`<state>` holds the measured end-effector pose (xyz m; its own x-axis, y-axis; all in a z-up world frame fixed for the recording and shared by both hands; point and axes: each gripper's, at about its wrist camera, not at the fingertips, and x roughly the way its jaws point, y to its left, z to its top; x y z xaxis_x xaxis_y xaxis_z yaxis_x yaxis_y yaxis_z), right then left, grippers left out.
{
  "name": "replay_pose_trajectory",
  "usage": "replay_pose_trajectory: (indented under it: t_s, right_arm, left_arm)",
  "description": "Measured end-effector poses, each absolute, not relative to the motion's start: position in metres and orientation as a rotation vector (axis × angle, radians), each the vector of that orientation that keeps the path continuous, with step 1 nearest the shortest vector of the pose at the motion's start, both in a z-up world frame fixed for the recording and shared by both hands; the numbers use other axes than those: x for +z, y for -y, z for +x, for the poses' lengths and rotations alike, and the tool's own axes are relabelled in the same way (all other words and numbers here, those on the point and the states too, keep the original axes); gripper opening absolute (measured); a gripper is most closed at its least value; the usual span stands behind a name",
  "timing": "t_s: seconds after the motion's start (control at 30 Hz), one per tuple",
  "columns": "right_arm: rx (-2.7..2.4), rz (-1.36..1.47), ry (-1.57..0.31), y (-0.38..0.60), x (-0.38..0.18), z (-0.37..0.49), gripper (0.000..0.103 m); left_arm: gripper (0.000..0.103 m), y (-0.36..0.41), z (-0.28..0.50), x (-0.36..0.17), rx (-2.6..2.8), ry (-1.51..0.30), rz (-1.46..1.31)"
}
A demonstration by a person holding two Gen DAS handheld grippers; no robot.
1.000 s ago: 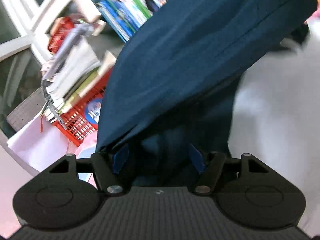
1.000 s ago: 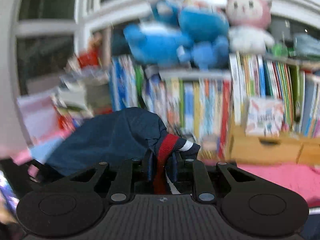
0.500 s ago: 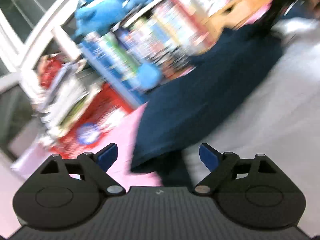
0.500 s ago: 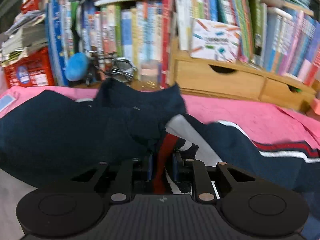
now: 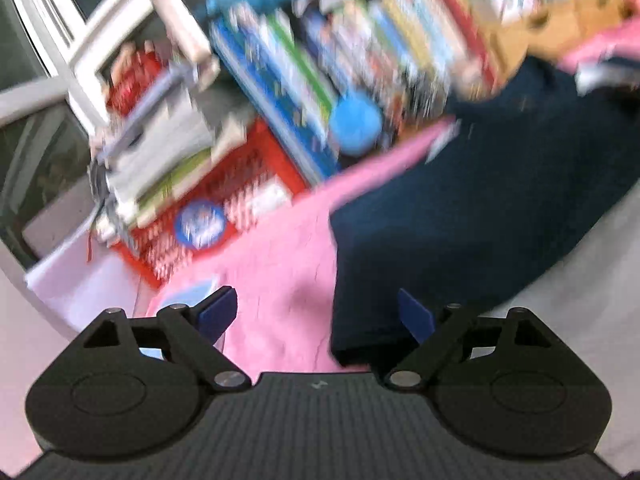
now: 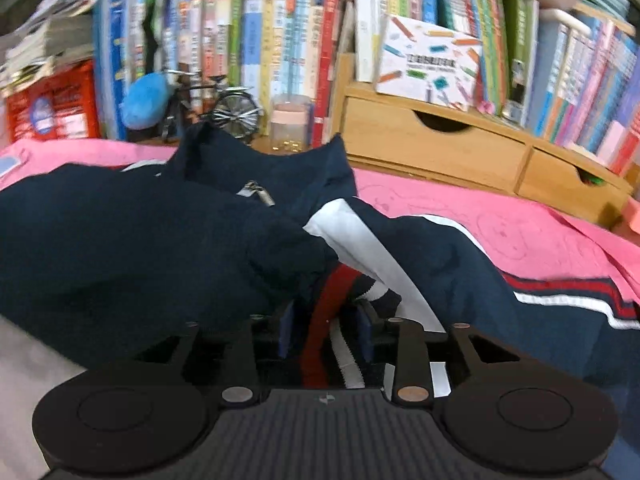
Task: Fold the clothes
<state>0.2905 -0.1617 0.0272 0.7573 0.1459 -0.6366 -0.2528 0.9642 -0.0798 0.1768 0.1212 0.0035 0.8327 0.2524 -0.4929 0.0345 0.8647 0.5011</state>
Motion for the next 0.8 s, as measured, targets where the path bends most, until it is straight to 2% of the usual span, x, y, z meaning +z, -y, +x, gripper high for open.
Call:
replay_pose_trajectory:
  t_s: [0.13, 0.3, 0.37, 0.43, 0.5, 0.57, 0.6, 0.8]
  right_arm:
    - [0.235, -0.014, -0.702, 0.195, 0.029, 0.284, 0.084]
    - [0.248, 0.086, -0.647, 0.226, 0.047, 0.256, 0.086]
    - [0.248, 0.092, -0.601, 0.232, 0.056, 0.246, 0.096]
    - [0.250, 0.106, -0.551, 0.232, 0.065, 0.239, 0.098]
    - [0.295, 0.111, -0.544, 0.224, 0.069, 0.237, 0.085]
    - [0.365, 0.101, -0.568, 0.209, 0.069, 0.238, 0.030]
    - [0.400, 0.096, -0.580, 0.201, 0.068, 0.238, 0.022]
    - [0.346, 0.028, -0.693, 0.172, 0.037, 0.260, 0.016]
  left_arm:
    - [0.089, -0.132, 0.184, -0.015, 0.147, -0.645, 0.526]
    - [0.089, -0.128, 0.160, 0.021, 0.123, -0.551, 0.521]
    - [0.090, -0.131, 0.155, 0.037, 0.111, -0.525, 0.472]
    - [0.090, -0.133, 0.157, 0.048, 0.086, -0.527, 0.390]
    - [0.090, -0.130, 0.161, 0.050, 0.045, -0.545, 0.334]
    - [0.090, -0.118, 0.167, 0.043, 0.027, -0.550, 0.352]
    - [0.090, -0.112, 0.170, 0.038, 0.026, -0.552, 0.371]
    - [0.090, -0.093, 0.187, -0.002, 0.040, -0.647, 0.419]
